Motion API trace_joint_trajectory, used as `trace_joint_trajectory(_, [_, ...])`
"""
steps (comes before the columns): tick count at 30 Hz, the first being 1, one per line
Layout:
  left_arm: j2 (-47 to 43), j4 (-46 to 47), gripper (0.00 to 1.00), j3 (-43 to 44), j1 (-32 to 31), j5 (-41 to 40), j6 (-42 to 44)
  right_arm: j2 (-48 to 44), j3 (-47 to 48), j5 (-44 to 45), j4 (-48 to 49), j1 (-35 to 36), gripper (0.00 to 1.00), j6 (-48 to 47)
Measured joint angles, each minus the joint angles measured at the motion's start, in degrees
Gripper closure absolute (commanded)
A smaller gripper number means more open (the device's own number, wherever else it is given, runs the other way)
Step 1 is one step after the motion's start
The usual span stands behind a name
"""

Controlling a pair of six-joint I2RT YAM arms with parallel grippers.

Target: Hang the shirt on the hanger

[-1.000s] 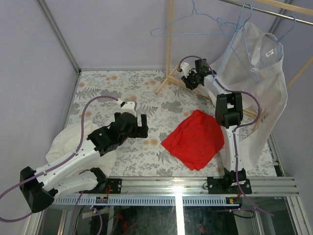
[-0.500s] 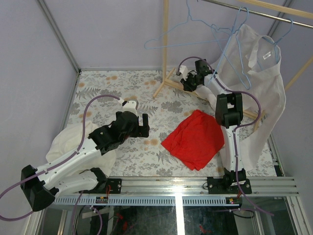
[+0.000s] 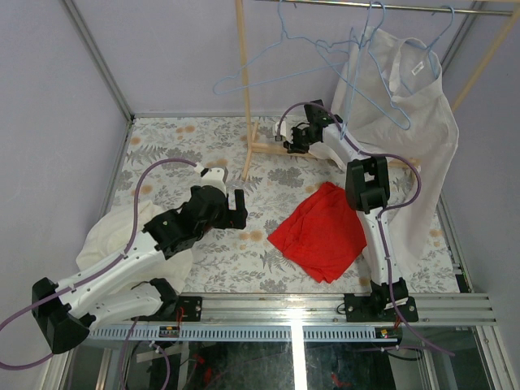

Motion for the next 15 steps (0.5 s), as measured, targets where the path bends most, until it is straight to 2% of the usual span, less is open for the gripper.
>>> trace_joint_trajectory(3, [-0.8,-0.3,0.07,0.0,0.0,0.0,0.0,1.0,1.5,-0.2,0.3,0.1,0.88,-2.0])
trace_joint_trajectory(7, [-1.9,-0.3,0.07,-0.2,0.2,0.0,-0.3,1.1,1.6,-0.2,1.0,0.1,0.63,-2.2])
trace_joint_trajectory(12, [-2.2,-0.3,0.07,-0.6,0.2,0.0,-0.5,0.7,-0.2,-0.2,5.2,0.2,0.43,0.1])
trace_joint_trajectory(15, [-2.2,-0.3,0.07,-0.6,0.2,0.0,-0.7,-1.0,-4.2,0.1,10.2,0.2,0.26,3.1])
